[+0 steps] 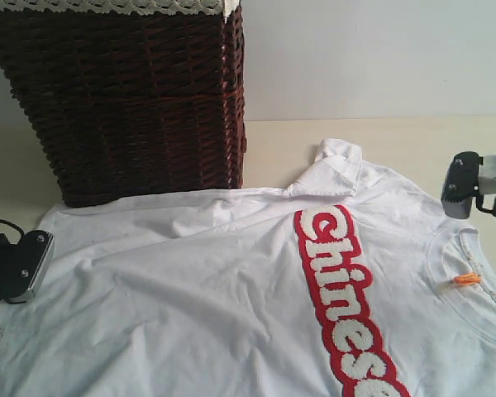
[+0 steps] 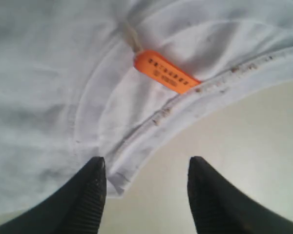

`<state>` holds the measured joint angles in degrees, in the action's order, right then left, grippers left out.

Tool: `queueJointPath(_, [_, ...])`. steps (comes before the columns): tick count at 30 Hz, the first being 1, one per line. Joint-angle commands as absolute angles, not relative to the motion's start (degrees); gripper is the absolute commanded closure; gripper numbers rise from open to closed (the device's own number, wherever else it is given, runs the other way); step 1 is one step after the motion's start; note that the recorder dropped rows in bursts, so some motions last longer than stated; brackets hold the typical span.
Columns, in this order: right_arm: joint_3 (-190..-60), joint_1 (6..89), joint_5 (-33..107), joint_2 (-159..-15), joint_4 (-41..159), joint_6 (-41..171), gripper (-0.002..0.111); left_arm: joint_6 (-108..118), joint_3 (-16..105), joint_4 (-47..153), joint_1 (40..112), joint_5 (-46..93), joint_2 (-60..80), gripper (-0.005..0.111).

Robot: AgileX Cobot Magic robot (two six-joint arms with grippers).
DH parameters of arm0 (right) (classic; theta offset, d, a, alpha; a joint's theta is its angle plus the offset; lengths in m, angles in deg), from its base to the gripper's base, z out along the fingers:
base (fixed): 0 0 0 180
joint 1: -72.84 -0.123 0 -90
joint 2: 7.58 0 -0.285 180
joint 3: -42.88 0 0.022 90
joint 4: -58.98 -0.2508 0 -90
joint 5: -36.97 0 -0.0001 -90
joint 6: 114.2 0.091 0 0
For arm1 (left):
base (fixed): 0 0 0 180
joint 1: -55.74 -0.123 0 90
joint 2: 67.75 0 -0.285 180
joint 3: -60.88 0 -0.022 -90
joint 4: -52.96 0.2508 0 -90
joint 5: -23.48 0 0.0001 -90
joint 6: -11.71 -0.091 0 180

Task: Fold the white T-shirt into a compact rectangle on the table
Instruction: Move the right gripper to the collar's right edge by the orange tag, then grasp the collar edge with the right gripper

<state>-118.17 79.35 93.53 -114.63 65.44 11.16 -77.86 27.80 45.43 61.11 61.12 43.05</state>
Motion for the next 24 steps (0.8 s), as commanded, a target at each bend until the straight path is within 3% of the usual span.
queueJointPath(1, [-116.3,79.5,84.8,-114.1,69.4,5.0,0.057,-77.5,27.0,44.6,61.0,60.2,45.4,0.002])
queueJointPath(7, [-111.1,79.5,71.1,-114.2,72.0,-2.4,0.03,-77.5,27.0,44.6,61.0,60.0,45.4,0.002])
queueJointPath(24, [-109.4,79.5,62.5,-121.3,81.0,-7.7,0.029,-77.5,27.0,44.6,61.0,60.0,45.4,0.002])
